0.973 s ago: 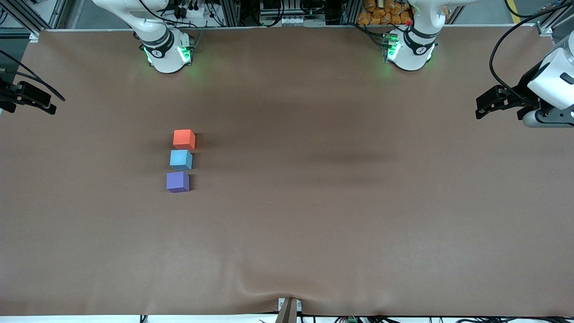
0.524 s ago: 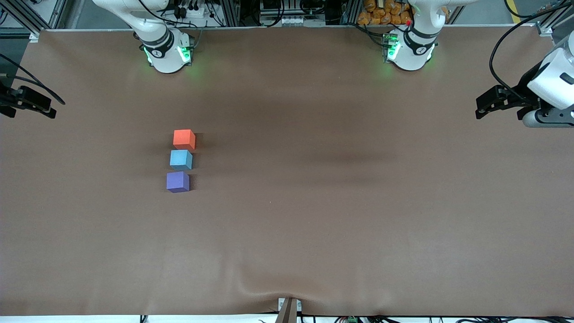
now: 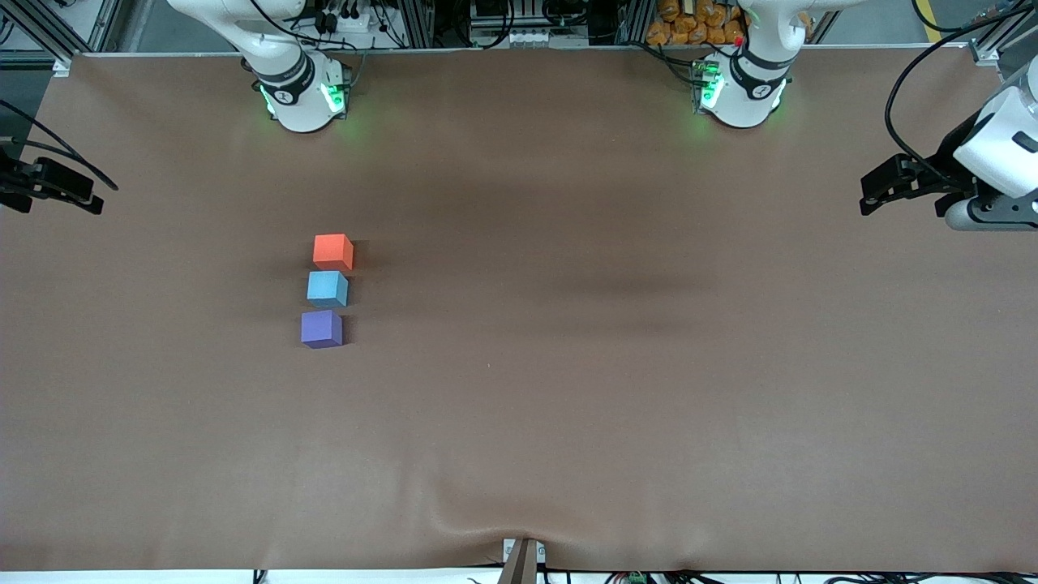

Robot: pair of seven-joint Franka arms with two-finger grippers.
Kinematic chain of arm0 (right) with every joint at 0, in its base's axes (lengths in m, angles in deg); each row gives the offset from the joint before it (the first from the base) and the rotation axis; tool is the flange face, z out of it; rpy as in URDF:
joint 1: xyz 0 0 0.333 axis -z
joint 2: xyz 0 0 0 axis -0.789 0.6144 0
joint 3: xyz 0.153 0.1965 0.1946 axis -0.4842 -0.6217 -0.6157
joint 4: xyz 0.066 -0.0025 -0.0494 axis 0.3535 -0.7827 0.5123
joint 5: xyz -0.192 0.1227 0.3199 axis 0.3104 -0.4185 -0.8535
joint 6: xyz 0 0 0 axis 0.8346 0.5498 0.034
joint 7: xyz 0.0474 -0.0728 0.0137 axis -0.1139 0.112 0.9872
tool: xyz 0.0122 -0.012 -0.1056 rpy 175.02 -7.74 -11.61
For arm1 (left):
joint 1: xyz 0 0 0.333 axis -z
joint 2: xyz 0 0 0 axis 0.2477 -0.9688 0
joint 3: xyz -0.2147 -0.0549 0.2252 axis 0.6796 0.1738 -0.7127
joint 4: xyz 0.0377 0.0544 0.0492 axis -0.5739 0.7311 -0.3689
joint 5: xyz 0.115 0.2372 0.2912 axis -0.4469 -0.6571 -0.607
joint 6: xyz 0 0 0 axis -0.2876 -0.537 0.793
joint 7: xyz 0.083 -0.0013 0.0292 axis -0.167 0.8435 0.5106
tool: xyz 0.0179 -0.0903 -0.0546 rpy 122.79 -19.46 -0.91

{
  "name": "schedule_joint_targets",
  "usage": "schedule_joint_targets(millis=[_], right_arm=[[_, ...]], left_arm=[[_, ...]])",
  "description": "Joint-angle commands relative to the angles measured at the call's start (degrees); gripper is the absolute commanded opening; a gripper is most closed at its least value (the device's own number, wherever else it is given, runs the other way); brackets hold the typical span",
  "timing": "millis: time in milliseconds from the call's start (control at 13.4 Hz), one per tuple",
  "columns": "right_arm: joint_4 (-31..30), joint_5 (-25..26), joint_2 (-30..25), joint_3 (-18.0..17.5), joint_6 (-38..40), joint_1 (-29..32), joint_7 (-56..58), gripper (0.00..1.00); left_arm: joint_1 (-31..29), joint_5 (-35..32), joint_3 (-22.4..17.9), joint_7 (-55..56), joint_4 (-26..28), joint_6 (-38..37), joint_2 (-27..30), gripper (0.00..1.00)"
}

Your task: Place blue block between orange and purple blocks

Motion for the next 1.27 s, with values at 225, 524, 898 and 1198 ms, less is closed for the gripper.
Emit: schedule_joint_targets(millis=[225,524,898,1198], right_arm=[[0.7,-0.4,-0.5,-0.2,1.6,0.2,0.9,1.00],[0.6,-0.3,-0.5,-0.2,1.2,0.2,0.3,1.00],[0.6,-0.4,-0.5,-0.3,1.1,0.2,-0.2,1.00],[0.5,-0.4,-0.6,-0.3,1.1,0.3,0.0,1.00]], left_arm=[[-0.6,0.1,0.3,-1.2,-1.2,0.1,0.0,1.00],[-0.6,0.1,0.3,-1.5,-1.8,-0.4,0.1,1.00],[-0.6,0.1,0.2,-5.6,-1.8,-0.8,0.1,1.00],[-1.4,0.6,0.2,-5.3,-1.8,-1.4,0.1,1.00]])
